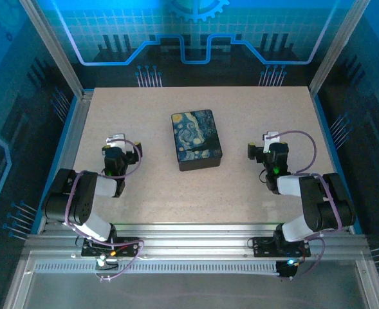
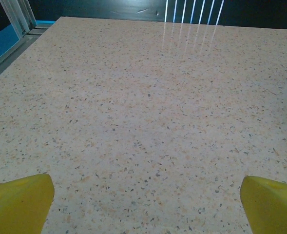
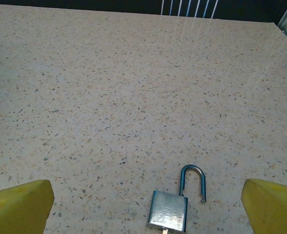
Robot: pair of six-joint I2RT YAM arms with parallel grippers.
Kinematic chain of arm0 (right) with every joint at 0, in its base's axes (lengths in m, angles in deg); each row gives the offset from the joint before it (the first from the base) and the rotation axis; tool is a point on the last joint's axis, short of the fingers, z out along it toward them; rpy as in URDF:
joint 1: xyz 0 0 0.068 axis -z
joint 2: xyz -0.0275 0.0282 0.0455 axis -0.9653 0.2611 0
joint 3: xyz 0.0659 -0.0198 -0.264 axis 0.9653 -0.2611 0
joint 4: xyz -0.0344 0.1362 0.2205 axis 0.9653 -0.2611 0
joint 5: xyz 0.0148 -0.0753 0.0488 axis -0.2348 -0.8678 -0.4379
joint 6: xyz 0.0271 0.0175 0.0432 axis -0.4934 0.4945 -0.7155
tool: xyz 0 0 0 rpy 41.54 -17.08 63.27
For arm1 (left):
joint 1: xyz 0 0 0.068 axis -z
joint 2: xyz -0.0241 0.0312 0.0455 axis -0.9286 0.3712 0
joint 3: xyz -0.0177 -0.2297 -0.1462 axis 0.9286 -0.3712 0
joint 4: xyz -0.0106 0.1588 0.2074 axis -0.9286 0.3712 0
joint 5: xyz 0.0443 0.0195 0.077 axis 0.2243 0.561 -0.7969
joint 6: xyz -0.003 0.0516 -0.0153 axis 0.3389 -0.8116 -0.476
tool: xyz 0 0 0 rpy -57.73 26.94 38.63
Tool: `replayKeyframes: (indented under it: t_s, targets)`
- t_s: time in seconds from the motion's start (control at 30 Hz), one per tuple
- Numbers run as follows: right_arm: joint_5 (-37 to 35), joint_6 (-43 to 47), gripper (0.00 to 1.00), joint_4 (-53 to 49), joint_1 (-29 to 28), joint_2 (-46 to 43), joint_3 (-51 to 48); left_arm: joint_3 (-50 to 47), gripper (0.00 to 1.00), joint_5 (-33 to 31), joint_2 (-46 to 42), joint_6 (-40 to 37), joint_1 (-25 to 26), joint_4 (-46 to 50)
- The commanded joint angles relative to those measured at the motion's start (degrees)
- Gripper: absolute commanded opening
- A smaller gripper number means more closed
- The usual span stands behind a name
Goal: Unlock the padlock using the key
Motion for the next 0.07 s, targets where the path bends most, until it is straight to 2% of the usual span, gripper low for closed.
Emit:
replayKeyframes:
  t_s: [0.0,0.03]
  targets:
    - [-1.28,0.76,1.00,2.75,-0.63,0.47,-0.13,1.00,0.99,2.03,-0.81,-0.20,-0.53,-0.07]
    - [-1.28,0.69,1.00,2.74,-0.64,0.47,-0.22,1.00,0.99,1.98,-0.81,-0.19,-0.57,-0.08]
